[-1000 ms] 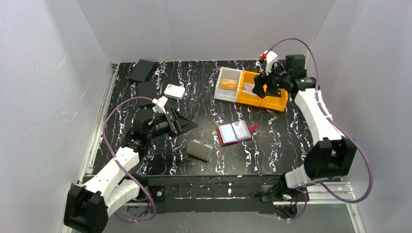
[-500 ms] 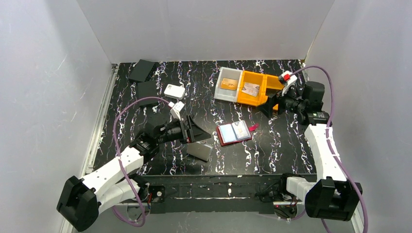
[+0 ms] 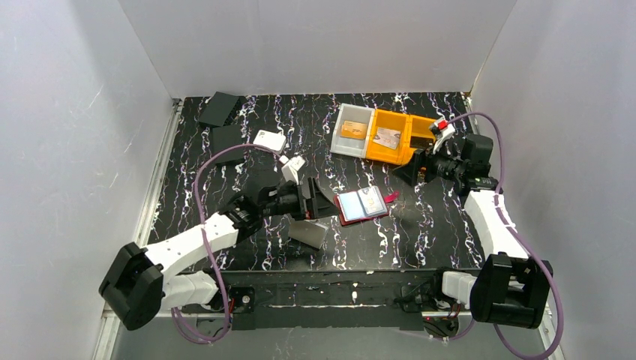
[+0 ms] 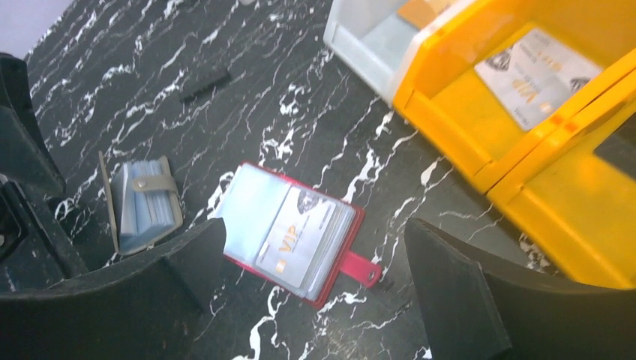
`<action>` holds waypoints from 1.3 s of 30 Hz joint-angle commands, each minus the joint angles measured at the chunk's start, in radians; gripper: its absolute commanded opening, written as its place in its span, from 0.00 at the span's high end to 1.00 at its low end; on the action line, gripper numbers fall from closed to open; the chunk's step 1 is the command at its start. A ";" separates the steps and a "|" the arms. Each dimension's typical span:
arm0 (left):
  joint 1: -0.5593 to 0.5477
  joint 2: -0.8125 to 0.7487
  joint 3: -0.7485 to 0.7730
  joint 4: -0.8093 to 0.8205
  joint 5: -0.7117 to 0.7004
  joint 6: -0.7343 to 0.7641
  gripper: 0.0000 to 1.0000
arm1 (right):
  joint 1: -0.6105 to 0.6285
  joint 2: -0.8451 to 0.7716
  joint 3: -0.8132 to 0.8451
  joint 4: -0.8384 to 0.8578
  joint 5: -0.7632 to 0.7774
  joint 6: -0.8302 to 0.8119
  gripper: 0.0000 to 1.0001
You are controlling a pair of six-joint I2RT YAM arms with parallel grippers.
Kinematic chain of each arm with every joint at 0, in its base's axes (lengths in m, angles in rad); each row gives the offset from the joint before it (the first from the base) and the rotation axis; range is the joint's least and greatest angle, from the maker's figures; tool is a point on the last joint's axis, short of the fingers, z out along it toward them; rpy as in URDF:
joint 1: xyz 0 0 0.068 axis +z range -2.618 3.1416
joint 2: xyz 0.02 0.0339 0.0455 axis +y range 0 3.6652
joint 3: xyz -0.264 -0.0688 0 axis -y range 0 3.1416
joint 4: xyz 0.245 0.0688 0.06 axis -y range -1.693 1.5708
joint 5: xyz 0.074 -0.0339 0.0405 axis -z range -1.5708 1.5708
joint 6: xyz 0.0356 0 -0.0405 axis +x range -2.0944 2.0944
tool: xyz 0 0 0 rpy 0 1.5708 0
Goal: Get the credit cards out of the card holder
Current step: Place the credit card in the storage box, then remove the credit card from the card holder.
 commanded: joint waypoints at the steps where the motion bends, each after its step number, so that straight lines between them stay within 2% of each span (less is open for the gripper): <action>1: -0.040 0.062 0.063 -0.014 -0.048 0.041 0.02 | -0.007 -0.022 -0.068 0.099 -0.039 0.014 0.02; 6: -0.062 0.155 0.120 -0.014 -0.058 0.044 0.02 | -0.007 0.007 -0.087 0.098 -0.020 0.015 0.03; 12: -0.081 0.283 0.210 -0.013 -0.057 0.053 0.05 | -0.004 0.140 -0.082 0.051 -0.076 0.058 0.08; 20: -0.088 0.493 0.332 0.000 -0.035 0.045 0.21 | 0.082 0.255 -0.048 0.010 -0.015 0.081 0.37; 24: -0.088 0.574 0.384 0.007 -0.014 0.048 0.36 | 0.117 0.270 -0.053 0.029 0.032 0.098 0.60; 27: -0.089 0.640 0.429 0.009 0.001 0.041 0.52 | 0.132 0.288 -0.056 0.040 0.043 0.101 0.72; 29: -0.089 0.676 0.450 0.009 -0.003 0.033 0.59 | 0.154 0.301 -0.052 0.038 0.058 0.101 0.74; 39: -0.080 0.770 0.486 0.007 -0.023 0.011 0.59 | 0.180 0.369 -0.036 0.031 0.070 0.128 0.71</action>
